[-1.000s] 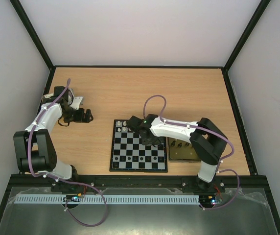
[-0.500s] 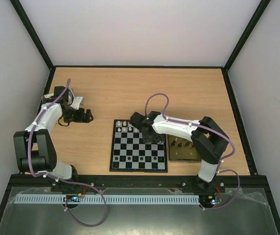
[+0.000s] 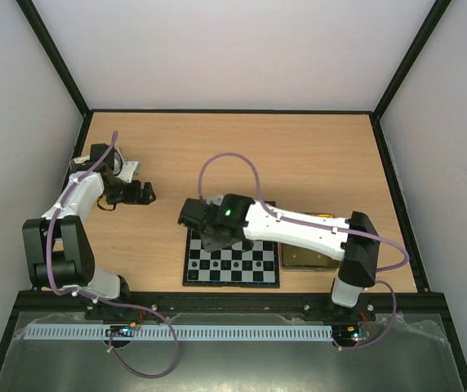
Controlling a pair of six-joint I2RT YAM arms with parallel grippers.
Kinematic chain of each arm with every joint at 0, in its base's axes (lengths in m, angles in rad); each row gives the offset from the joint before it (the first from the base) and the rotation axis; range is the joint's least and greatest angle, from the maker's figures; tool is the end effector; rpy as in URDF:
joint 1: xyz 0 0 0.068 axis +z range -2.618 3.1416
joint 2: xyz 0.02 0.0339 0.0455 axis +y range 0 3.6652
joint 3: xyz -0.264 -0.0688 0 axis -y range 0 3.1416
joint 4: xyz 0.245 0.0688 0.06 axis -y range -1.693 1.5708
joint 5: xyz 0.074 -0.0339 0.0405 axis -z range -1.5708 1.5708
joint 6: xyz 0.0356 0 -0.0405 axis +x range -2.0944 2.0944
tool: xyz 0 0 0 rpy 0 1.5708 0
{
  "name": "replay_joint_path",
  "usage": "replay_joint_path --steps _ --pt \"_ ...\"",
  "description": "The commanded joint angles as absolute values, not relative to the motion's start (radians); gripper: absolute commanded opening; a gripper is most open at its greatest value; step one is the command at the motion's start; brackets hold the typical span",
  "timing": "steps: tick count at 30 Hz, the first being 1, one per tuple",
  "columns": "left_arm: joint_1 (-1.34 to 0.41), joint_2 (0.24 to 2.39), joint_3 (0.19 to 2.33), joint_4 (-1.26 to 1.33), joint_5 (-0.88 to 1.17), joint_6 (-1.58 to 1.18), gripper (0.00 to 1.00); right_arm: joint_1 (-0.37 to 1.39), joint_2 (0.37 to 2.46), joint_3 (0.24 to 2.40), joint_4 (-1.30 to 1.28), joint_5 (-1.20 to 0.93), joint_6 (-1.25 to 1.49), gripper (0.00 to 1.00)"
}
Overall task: Set up the chess pieces on the board
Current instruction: Pick up the chess piece from the chessboard, then place the chess piece on the chessboard.
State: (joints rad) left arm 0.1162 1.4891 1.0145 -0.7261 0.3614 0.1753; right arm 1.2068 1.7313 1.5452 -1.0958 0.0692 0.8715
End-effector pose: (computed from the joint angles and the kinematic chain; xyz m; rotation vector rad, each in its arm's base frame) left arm 0.2822 0.0203 0.2180 0.1718 2.6921 -0.4140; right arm 0.1252 0.3218 0.2828 -0.4727 2.8809 0.3148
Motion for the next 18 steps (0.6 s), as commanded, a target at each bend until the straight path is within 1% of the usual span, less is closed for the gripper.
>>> replay_joint_path --steps 1,6,18 --pt "0.113 1.475 1.026 -0.738 0.362 0.175 0.99 1.310 1.793 1.639 -1.181 0.062 0.878 0.02" --pt "0.113 1.469 1.022 -0.737 0.353 0.173 0.99 1.379 1.885 1.665 -1.147 0.031 0.858 0.02" --pt "0.113 1.459 1.020 -0.730 0.337 0.167 0.99 1.385 1.938 1.587 -1.038 0.007 0.847 0.02"
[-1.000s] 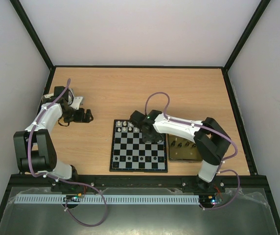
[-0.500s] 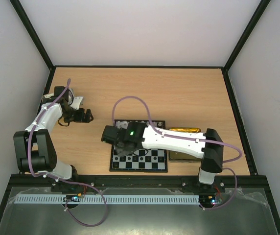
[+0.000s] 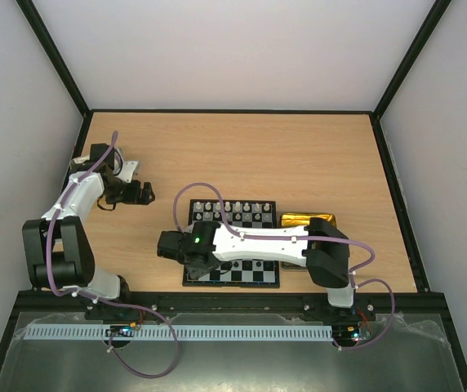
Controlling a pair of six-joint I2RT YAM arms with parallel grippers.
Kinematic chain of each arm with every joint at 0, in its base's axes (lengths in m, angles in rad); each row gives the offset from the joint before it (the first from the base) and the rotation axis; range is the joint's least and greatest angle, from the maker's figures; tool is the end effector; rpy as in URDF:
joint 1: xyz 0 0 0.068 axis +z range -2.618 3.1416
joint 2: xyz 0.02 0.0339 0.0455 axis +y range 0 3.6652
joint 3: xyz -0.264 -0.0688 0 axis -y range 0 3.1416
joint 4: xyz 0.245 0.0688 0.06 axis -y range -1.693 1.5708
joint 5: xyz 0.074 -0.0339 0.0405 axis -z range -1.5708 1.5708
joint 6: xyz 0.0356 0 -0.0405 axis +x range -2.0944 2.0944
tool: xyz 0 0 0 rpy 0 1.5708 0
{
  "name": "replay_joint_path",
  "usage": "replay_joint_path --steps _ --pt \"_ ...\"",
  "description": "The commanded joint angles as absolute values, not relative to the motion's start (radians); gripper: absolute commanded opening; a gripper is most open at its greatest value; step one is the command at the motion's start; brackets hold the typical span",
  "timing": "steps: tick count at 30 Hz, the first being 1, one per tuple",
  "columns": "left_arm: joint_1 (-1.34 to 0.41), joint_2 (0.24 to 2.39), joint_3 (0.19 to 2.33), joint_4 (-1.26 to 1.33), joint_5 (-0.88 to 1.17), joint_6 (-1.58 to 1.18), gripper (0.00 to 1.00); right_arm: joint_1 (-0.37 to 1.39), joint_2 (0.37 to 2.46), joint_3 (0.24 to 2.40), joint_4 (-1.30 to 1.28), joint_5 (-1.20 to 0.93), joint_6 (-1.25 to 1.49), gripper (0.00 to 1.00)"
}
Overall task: Set up the chess pieces on the board
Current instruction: Place the chess piece on the chessboard.
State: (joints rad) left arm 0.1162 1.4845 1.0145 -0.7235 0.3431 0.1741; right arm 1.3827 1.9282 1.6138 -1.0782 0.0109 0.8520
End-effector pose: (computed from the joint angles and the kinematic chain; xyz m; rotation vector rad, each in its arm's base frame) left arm 0.2820 0.0209 0.2191 0.1671 2.6915 -0.3876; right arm 0.0721 0.3765 0.2342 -0.7970 2.9385 0.2372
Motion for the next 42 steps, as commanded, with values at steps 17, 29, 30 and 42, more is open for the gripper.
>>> replay_joint_path --steps 17,29,30,42 --pt "0.113 1.465 1.020 -0.732 0.342 0.169 0.99 1.378 1.954 1.515 -0.962 -0.029 0.844 0.02" --pt "0.113 1.467 1.017 -0.732 0.342 0.170 0.99 1.371 1.959 1.466 -0.907 -0.059 0.842 0.02" --pt "0.112 1.468 1.017 -0.732 0.342 0.170 0.99 1.371 1.960 1.464 -0.901 -0.064 0.842 0.02" --pt "0.113 1.468 1.017 -0.732 0.342 0.170 0.99 1.368 1.975 1.462 -0.887 -0.087 0.833 0.02"
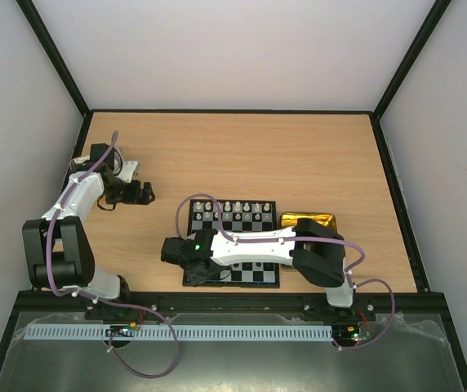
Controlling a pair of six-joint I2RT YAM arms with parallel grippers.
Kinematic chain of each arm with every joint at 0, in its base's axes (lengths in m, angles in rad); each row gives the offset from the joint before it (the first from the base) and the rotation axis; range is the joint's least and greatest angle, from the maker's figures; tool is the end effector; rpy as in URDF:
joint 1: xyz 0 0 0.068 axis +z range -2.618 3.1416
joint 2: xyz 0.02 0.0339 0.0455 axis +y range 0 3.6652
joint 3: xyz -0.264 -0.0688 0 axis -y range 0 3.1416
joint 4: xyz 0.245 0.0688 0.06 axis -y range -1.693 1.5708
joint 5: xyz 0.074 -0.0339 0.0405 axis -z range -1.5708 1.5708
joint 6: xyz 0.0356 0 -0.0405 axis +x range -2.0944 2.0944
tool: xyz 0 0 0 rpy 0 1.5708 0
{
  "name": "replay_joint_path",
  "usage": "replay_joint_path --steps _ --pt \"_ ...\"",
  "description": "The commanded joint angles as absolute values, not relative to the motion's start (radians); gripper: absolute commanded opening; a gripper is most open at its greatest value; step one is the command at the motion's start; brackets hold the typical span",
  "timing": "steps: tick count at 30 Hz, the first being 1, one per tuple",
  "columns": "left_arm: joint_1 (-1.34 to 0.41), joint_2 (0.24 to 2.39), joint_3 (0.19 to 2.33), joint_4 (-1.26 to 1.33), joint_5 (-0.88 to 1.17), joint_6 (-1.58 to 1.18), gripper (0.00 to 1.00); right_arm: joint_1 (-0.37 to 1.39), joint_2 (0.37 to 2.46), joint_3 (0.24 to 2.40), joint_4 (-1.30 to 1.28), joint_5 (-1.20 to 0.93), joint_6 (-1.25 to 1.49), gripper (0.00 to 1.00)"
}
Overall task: Set up the chess pieces on the board
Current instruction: Place the chess piece on the chessboard.
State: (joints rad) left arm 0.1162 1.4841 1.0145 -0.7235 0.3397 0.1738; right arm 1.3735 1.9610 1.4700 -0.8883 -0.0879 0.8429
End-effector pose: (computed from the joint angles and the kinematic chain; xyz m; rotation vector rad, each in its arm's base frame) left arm 0.2819 0.0210 0.2192 0.1660 2.6923 -0.3831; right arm 0.0725 0.3787 0.1876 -0.8301 3.0048 0.3291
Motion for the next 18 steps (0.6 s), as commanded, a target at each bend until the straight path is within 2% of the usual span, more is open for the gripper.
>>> replay_joint_path --steps 1,14,18 --pt "0.112 1.468 1.017 -0.732 0.342 0.170 0.99 1.368 1.976 1.462 -0.888 -0.089 0.833 0.02" --pt "0.113 1.470 1.018 -0.730 0.346 0.170 0.99 1.368 1.995 1.478 -0.919 -0.093 0.836 0.03" --pt "0.113 1.468 1.017 -0.730 0.346 0.170 0.99 1.368 1.996 1.480 -0.922 -0.096 0.836 0.10"
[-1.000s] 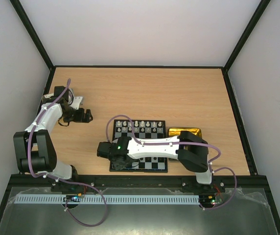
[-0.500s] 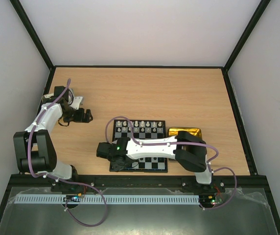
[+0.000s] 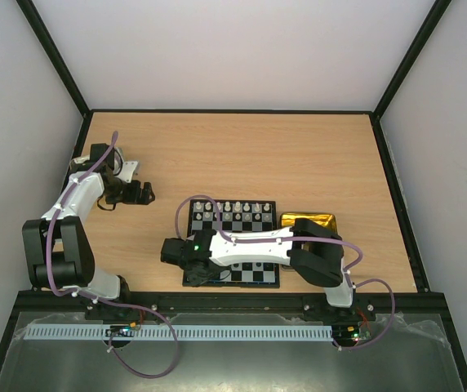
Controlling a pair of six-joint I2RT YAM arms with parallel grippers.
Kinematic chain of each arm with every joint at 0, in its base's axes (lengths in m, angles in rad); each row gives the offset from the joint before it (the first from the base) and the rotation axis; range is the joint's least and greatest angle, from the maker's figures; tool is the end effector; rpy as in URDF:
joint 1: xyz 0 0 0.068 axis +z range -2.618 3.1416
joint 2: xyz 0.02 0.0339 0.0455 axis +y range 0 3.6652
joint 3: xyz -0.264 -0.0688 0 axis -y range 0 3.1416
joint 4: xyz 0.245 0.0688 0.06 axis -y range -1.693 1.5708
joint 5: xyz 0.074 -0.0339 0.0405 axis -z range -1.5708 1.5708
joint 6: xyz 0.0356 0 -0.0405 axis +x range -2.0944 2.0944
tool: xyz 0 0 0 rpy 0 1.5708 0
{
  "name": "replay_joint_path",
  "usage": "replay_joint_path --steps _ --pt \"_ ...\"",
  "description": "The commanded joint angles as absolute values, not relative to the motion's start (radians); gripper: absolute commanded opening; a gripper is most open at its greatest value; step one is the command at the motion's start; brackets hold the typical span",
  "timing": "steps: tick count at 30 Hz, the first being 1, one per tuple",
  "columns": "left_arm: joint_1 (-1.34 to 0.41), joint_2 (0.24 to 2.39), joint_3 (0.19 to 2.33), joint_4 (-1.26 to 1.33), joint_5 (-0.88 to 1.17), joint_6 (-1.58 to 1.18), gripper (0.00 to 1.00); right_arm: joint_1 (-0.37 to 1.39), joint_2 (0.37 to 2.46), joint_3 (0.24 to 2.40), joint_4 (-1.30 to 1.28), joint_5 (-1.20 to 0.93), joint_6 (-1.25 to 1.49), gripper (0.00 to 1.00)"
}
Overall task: Set up the chess pieces on the board
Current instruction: Place the chess piece on the chessboard.
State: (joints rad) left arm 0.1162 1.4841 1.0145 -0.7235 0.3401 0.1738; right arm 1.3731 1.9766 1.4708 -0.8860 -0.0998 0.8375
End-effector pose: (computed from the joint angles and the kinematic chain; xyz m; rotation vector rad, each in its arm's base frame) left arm 0.2819 0.0210 0.2192 0.1661 2.6921 -0.3836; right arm 0.0726 0.3802 0.1822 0.8381 -3.0018 -0.3198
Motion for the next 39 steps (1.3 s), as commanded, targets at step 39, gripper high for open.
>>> replay_joint_path --steps 39 --pt "0.111 1.473 1.015 -0.729 0.347 0.170 0.99 1.368 1.907 1.490 -0.936 -0.060 0.836 0.20"
